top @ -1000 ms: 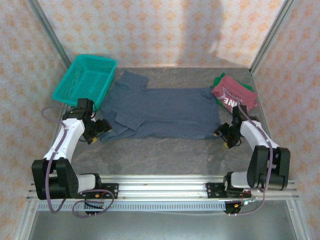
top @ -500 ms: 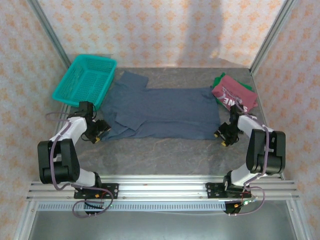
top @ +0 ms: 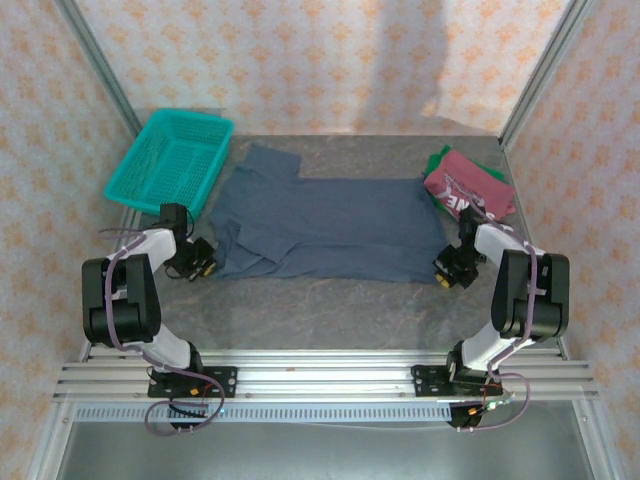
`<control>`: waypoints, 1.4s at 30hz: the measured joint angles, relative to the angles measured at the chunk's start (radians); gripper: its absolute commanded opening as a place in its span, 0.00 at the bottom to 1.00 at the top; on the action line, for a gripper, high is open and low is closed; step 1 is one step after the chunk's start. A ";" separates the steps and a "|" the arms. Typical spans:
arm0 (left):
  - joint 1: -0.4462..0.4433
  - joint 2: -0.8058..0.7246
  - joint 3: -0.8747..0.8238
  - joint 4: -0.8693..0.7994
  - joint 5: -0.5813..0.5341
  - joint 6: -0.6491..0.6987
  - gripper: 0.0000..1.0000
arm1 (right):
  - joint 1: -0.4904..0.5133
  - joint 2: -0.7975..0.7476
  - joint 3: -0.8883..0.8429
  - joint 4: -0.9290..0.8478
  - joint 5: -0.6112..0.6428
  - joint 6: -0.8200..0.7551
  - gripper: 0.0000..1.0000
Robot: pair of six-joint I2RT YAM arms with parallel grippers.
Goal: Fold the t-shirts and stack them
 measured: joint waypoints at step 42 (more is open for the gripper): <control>-0.141 -0.143 0.092 -0.326 -0.022 0.229 0.44 | 0.005 -0.189 -0.148 0.009 0.084 -0.065 0.07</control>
